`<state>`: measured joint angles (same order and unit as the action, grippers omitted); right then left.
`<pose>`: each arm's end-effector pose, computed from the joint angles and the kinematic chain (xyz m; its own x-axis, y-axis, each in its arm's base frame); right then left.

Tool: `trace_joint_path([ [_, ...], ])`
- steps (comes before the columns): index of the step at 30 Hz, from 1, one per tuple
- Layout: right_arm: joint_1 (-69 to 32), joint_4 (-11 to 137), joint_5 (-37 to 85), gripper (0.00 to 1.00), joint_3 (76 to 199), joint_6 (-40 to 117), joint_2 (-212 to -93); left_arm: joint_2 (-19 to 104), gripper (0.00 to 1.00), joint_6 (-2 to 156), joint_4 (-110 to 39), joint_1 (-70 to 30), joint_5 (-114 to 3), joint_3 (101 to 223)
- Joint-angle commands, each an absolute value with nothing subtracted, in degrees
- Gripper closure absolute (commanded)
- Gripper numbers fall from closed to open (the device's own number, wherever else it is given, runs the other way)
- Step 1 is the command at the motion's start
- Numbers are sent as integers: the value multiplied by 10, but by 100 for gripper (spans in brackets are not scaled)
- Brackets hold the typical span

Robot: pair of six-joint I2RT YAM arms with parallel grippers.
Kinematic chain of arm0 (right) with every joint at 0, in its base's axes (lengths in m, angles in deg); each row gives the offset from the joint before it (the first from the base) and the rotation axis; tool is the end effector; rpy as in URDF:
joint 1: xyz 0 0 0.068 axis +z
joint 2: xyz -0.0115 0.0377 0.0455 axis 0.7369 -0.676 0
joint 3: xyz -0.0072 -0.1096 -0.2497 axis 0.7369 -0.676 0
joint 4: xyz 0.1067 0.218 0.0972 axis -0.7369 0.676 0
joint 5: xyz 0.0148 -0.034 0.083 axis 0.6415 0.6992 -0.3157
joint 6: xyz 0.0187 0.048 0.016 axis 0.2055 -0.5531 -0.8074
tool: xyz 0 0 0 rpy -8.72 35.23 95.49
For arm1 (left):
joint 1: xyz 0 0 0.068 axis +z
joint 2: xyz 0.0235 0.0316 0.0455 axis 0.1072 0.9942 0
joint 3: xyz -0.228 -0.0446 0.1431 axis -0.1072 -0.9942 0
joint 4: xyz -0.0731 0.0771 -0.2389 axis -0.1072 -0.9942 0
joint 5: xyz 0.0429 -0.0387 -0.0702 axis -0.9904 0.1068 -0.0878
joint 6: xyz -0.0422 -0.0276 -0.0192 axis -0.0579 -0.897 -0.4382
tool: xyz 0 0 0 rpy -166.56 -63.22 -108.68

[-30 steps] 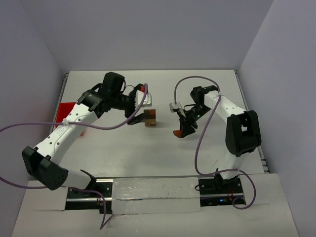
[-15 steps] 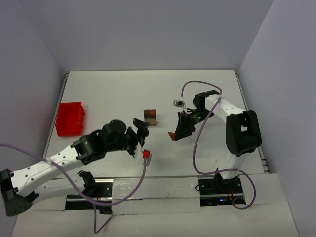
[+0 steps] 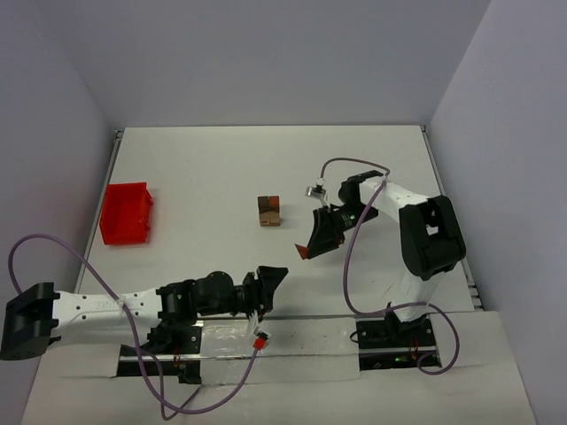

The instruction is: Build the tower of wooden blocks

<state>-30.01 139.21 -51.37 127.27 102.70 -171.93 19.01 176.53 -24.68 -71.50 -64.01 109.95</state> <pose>0.2507 0.1159 0.2058 -0.7497 -0.3422 -0.5663 -0.5668 -0.1096 0.8165 0.0431 -0.1961 0.2088 0.9728 0.2284 -0.0388 0.1091 -0.3040 0.9464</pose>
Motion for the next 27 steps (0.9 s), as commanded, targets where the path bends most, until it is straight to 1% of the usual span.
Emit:
trace_joint_path([
  [1,-264,1456,-560,100,1262,1017,-1722,186,51,1786,-115,-730,-655,1088],
  [2,-258,1456,-562,100,1261,1016,-1722,186,52,1786,-110,-731,-657,1084],
  [4,-236,1456,-572,100,1258,1012,-1725,183,51,1797,-86,-732,-659,1072],
  [7,-221,1456,-580,100,1258,1008,-1726,180,45,1809,-71,-733,-659,1058],
  [8,-216,1456,-586,100,1258,1004,-1726,178,41,1812,-68,-733,-658,1054],
  [10,-210,1456,-595,100,1259,999,-1725,178,39,1816,-67,-733,-658,1050],
  [27,-160,1455,-610,100,1269,950,-1719,207,39,1863,-40,-733,-643,1030],
])
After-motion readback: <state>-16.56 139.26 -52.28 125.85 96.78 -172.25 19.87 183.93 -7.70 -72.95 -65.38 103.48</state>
